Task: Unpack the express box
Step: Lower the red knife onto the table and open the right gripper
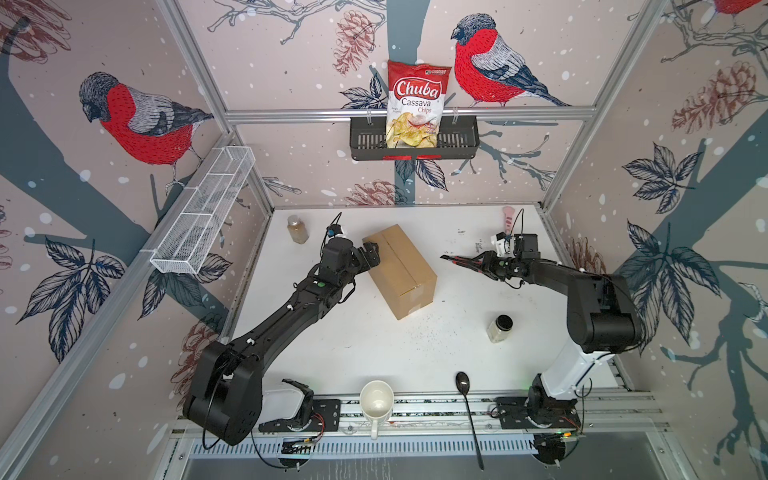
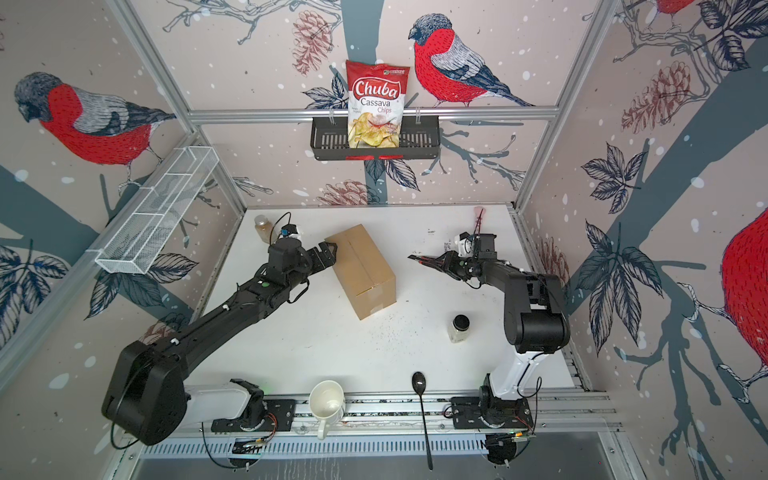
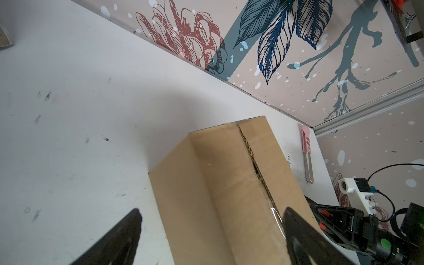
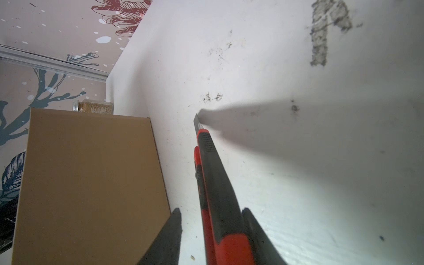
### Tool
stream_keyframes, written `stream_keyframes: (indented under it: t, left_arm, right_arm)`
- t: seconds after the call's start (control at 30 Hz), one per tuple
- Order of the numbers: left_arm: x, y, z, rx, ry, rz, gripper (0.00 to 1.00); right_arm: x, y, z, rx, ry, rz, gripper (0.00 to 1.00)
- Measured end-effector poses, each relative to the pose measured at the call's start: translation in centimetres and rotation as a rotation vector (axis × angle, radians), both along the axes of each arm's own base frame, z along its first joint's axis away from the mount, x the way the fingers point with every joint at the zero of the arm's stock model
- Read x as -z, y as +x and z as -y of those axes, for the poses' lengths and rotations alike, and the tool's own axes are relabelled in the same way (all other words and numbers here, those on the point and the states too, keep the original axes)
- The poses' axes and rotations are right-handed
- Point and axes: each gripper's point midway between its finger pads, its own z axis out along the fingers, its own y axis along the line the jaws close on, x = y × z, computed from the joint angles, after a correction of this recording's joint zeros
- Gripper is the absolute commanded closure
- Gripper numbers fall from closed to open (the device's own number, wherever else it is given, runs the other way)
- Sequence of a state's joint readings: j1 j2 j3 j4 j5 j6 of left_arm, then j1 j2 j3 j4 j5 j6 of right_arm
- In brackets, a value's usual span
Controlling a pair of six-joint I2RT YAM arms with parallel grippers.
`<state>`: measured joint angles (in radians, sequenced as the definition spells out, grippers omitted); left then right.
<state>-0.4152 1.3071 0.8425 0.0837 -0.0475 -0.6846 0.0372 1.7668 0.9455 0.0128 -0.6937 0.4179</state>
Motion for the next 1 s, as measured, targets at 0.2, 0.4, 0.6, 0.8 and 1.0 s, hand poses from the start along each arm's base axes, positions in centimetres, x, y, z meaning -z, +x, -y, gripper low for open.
stream_keyframes:
  t: [0.2,0.4,0.6,0.8,1.0]
  left_arm:
    - [0.1,0.0,0.3,0.012,-0.009,0.002,0.05]
    - [0.3,0.1,0.4,0.015,-0.017,-0.003,0.05]
    - [0.5,0.1,0.5,0.015,-0.029,0.000,0.05]
    - [0.8,0.0,0.5,0.018,-0.029,-0.006,0.05]
    - [0.6,-0.2,0.7,0.032,-0.036,-0.004,0.05]
  right_arm:
    - [0.5,-1.0,1.4,0.044,-0.031,-0.027,0.59]
    - [0.6,-1.5,2.6,0.084,-0.060,-0.032,0.58]
    - [0.6,-2.0,3.1,0.102,-0.089,-0.036,0.57]
    - [0.5,-2.6,3.7,0.113,-0.121,-0.031,0.57]
    - [0.0,-3.1,4.6,0.141,-0.159,-0.031,0.57]
